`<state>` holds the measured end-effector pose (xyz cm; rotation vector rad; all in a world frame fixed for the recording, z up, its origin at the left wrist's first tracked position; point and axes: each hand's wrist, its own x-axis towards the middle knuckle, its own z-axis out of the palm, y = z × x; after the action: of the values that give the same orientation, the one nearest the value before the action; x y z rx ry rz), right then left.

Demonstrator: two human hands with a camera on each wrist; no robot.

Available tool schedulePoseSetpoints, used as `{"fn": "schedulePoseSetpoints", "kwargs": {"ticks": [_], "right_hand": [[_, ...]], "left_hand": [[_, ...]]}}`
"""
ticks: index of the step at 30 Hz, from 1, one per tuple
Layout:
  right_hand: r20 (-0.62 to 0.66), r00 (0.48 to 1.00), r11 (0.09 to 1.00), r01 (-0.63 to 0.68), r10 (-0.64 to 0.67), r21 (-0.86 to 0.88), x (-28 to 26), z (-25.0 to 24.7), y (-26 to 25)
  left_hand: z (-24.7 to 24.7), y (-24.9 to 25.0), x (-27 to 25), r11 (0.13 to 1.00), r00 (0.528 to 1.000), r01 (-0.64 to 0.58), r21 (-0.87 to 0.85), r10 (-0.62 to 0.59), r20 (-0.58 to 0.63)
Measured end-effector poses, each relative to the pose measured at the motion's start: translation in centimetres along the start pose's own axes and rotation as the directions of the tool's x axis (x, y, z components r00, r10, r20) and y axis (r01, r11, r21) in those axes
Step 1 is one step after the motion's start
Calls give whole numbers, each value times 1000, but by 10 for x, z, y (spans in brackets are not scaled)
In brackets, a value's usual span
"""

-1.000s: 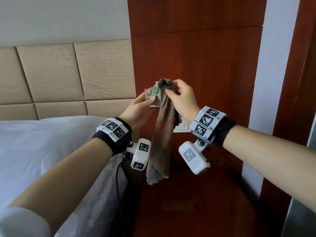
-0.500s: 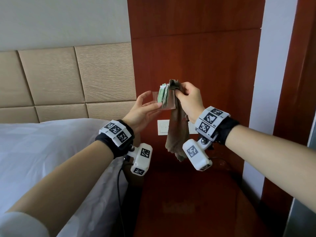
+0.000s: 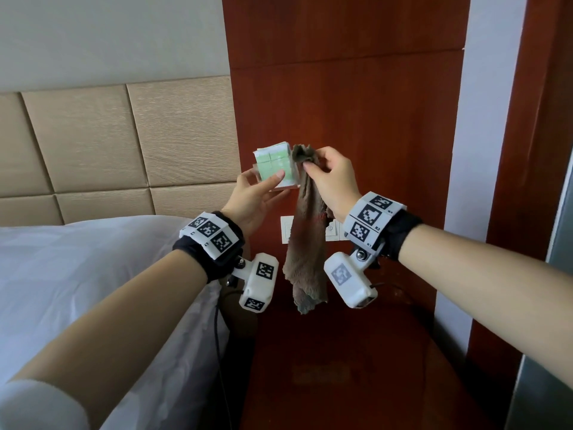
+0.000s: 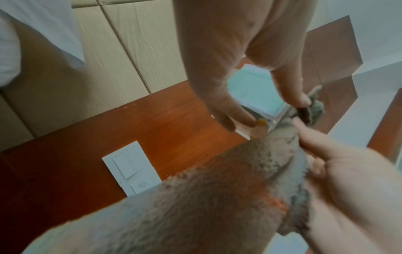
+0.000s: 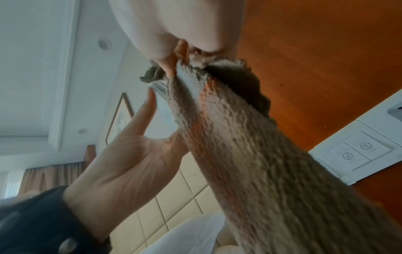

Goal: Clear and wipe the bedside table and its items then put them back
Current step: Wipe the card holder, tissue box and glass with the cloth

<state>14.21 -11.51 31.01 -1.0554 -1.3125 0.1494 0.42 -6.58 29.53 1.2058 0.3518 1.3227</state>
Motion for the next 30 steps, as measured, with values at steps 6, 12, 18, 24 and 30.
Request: {"fn": "schedulePoseSetpoints", "kwargs": {"ticks": [6, 12, 18, 24, 30], "right_hand": [[41, 999, 999, -33, 33, 13, 5, -5, 8], [105, 994, 999, 4, -8, 36, 0, -5, 1], [76, 997, 999, -10, 7, 39, 4, -14, 3], [14, 999, 999, -30, 30, -21, 13, -18, 9], [-2, 999, 999, -36, 36, -1, 12, -12, 10]], "left_hand": [[1, 0, -4, 995, 999, -22, 93, 26, -39], [6, 2, -1, 996, 993, -49, 81, 57, -99], [7, 3, -3, 989, 998, -37, 143, 44, -43], [1, 3, -8, 983, 1000, -22, 181, 22, 3], [-1, 5, -7, 983, 999, -32, 181, 38, -27]]}}
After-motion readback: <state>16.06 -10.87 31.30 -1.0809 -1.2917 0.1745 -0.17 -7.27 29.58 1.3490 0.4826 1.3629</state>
